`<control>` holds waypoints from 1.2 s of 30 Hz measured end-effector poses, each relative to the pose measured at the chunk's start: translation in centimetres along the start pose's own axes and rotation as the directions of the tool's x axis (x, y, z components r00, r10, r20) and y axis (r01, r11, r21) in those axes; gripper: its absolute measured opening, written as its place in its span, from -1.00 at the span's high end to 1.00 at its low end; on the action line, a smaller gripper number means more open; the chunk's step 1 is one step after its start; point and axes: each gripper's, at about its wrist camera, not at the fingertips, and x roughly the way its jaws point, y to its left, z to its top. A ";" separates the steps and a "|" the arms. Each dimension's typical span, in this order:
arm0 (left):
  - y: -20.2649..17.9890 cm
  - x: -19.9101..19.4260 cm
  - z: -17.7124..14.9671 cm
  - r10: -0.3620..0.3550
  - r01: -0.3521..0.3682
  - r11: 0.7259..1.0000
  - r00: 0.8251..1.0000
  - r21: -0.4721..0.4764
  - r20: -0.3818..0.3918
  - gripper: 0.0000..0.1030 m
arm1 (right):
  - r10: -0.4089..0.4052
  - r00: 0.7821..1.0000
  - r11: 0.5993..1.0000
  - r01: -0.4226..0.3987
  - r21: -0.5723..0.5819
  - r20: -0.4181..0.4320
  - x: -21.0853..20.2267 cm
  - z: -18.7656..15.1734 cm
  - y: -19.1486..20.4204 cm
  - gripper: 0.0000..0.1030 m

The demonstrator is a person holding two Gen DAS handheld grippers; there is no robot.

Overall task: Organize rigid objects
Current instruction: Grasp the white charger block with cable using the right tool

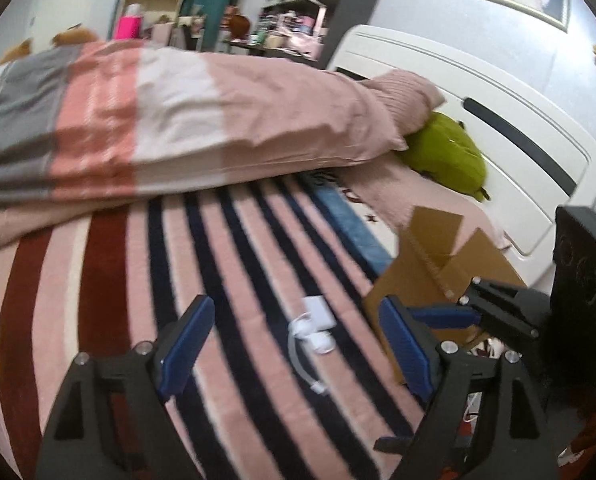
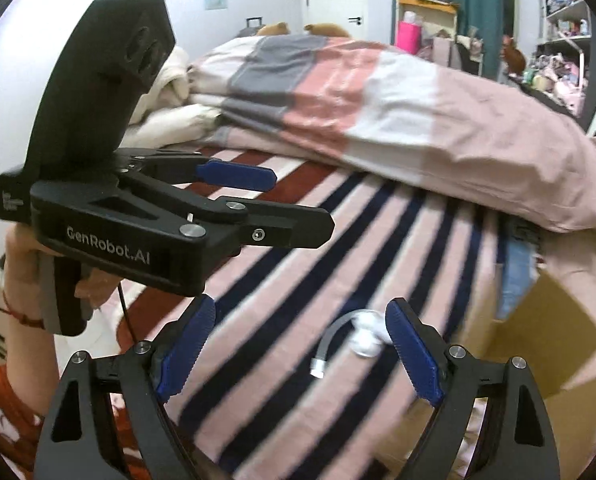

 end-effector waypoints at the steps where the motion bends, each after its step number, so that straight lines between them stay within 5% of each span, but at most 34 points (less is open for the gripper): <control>1: 0.6 0.1 -0.5 0.009 -0.009 1.000 1.000 -0.009 0.000 -0.60 | 0.011 1.000 1.000 -0.011 -0.005 -0.010 0.8 -0.1 0.3 -0.66; 7: 3.5 1.4 -3.1 0.022 -0.023 0.998 0.999 -0.059 -0.024 -0.60 | 0.012 0.995 1.000 -0.011 0.012 -0.102 6.7 -1.2 1.5 -0.66; 12: 4.3 3.1 -4.9 0.004 -0.009 0.996 0.998 -0.084 -0.060 -0.60 | -0.132 0.984 0.984 0.145 0.100 -0.119 10.3 -3.2 -1.5 -0.65; 16: 4.6 4.4 -5.6 0.003 -0.011 0.996 0.996 -0.087 -0.086 -0.60 | -0.257 0.956 0.928 0.285 0.241 -0.141 11.9 -4.2 -5.5 -0.64; 20: 4.8 5.0 -5.7 -0.015 0.006 0.996 0.996 -0.092 -0.091 -0.60 | -0.335 0.924 0.867 0.379 0.324 -0.183 12.8 -4.8 -8.5 -0.34; 29: 5.5 5.2 -5.8 -0.001 -0.009 0.995 0.995 -0.098 -0.100 -0.60 | -0.307 0.929 0.820 0.368 0.439 -0.205 13.8 -4.9 -11.1 0.14; 32: 5.8 4.8 -6.1 0.009 -0.020 0.994 0.995 -0.104 -0.100 -0.60 | -0.332 0.915 0.800 0.401 0.445 -0.228 14.6 -4.7 -11.7 0.34; 36: 5.9 4.5 -6.0 0.006 -0.017 0.994 0.995 -0.112 -0.098 -0.60 | -0.278 0.940 0.815 0.340 0.469 -0.197 14.5 -4.6 -11.8 0.50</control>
